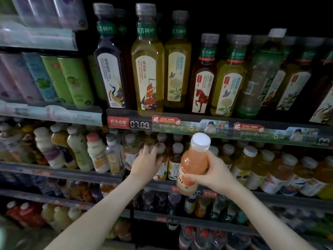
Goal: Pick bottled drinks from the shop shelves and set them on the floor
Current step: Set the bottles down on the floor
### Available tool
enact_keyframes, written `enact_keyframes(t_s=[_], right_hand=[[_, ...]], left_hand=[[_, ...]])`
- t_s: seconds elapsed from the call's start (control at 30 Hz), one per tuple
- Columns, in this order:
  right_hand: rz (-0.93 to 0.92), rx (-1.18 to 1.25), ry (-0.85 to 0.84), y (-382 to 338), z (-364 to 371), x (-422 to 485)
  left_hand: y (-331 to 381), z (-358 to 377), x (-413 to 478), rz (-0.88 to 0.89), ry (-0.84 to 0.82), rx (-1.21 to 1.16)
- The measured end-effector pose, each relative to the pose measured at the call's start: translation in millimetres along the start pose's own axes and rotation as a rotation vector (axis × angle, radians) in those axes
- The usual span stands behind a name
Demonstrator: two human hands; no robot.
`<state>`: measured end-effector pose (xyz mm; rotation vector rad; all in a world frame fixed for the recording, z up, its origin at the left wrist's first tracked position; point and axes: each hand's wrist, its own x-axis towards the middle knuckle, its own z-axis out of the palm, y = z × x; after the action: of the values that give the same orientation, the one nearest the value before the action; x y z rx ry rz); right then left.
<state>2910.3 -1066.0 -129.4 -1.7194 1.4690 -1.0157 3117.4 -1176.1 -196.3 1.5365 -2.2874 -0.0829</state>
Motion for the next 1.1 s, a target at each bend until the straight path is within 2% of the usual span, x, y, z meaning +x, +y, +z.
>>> enact_keyframes(t_s=[0.07, 0.2, 0.37, 0.5, 0.73, 0.97, 1.1], right_hand=[[0.038, -0.010, 0.005, 7.9, 6.3, 0.6], [0.107, -0.001, 0.038, 25.7, 14.7, 0.2], [0.195, 0.037, 0.114, 50.1, 17.1, -6.1], [0.229, 0.040, 0.156, 62.8, 13.1, -8.9], [0.230, 0.059, 0.187, 60.5, 6.8, -3.8], [0.190, 0.092, 0.177, 50.0, 16.9, 3.6], [0.194, 0.089, 0.172, 49.9, 23.5, 3.6]], left_hand=[[-4.4, 7.7, 8.9, -0.073, -0.115, -0.060], [-4.9, 21.2, 25.4, -0.095, -0.172, -0.154], [-2.8, 27.2, 35.1, -0.154, -0.158, -0.130], [-7.2, 23.2, 39.1, -0.117, -0.081, -0.108], [-20.5, 13.7, 29.8, -0.185, -0.016, -0.218], [5.5, 15.4, 21.4, -0.084, -0.106, -0.232], [8.7, 14.8, 27.4, -0.150, -0.073, -0.269]])
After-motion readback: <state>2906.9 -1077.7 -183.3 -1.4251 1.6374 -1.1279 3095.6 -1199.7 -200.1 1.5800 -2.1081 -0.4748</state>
